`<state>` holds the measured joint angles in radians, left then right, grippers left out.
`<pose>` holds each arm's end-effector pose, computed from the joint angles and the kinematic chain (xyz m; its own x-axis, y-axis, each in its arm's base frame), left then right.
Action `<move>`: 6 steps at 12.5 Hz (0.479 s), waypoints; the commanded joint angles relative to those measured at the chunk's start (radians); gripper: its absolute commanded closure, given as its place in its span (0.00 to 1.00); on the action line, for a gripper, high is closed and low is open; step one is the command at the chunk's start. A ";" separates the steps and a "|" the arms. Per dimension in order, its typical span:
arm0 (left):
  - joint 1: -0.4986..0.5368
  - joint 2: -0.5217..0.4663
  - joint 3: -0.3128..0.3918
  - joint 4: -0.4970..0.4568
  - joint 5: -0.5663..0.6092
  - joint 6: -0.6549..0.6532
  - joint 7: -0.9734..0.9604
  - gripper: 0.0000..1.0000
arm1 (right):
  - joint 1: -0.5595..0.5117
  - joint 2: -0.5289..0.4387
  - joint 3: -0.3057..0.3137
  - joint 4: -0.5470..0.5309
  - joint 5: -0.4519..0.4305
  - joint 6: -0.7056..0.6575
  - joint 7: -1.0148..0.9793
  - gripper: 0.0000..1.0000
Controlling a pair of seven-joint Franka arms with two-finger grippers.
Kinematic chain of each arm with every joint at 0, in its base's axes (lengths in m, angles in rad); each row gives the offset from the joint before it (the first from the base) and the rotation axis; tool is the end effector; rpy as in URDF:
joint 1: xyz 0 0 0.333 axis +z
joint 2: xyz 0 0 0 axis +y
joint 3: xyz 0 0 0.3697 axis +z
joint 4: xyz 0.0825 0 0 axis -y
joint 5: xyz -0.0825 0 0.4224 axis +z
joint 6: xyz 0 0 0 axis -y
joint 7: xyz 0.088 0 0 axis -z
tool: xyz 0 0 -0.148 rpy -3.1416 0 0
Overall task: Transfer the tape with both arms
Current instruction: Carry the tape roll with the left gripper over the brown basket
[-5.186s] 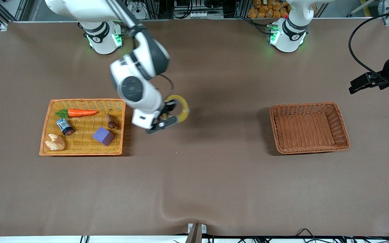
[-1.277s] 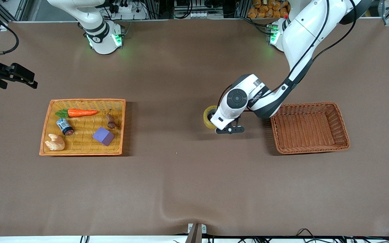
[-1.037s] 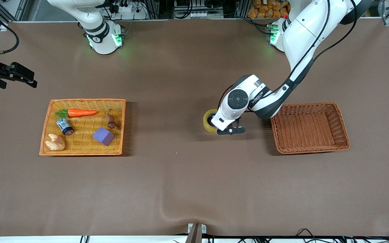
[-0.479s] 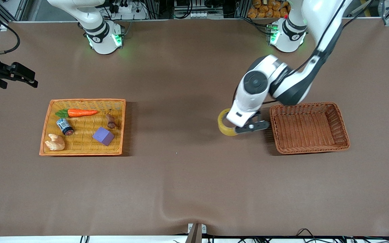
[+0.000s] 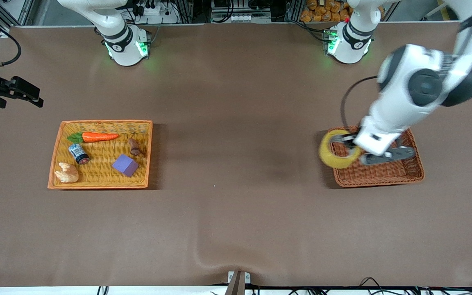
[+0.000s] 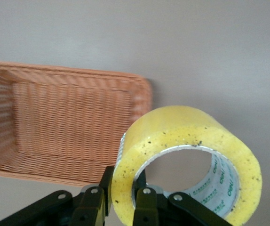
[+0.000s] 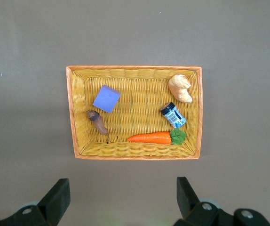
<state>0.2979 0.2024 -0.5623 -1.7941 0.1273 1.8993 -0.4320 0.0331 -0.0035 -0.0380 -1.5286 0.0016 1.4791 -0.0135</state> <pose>0.6301 -0.1375 0.4418 0.9902 0.1287 -0.0541 0.1269 -0.9913 -0.0362 0.5805 -0.0026 0.6528 0.9989 0.0088 -0.0460 0.0087 -1.0000 -0.0023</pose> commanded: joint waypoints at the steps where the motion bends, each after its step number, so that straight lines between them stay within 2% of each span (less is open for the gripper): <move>1: 0.146 -0.028 -0.013 -0.057 -0.038 -0.012 0.201 1.00 | -0.024 -0.001 0.020 -0.002 -0.009 0.003 0.003 0.00; 4: 0.280 0.009 -0.011 -0.123 -0.037 0.033 0.318 1.00 | -0.018 -0.001 0.021 -0.002 -0.009 -0.002 0.003 0.00; 6: 0.323 0.014 -0.008 -0.216 -0.032 0.148 0.369 1.00 | -0.018 -0.001 0.023 -0.002 -0.009 -0.002 0.003 0.00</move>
<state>0.5766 0.2250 -0.5569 -1.9270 0.1164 1.9546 -0.1080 0.0314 -0.0014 -0.0335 -1.5298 0.0016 1.4788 -0.0135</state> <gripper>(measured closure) 0.780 0.000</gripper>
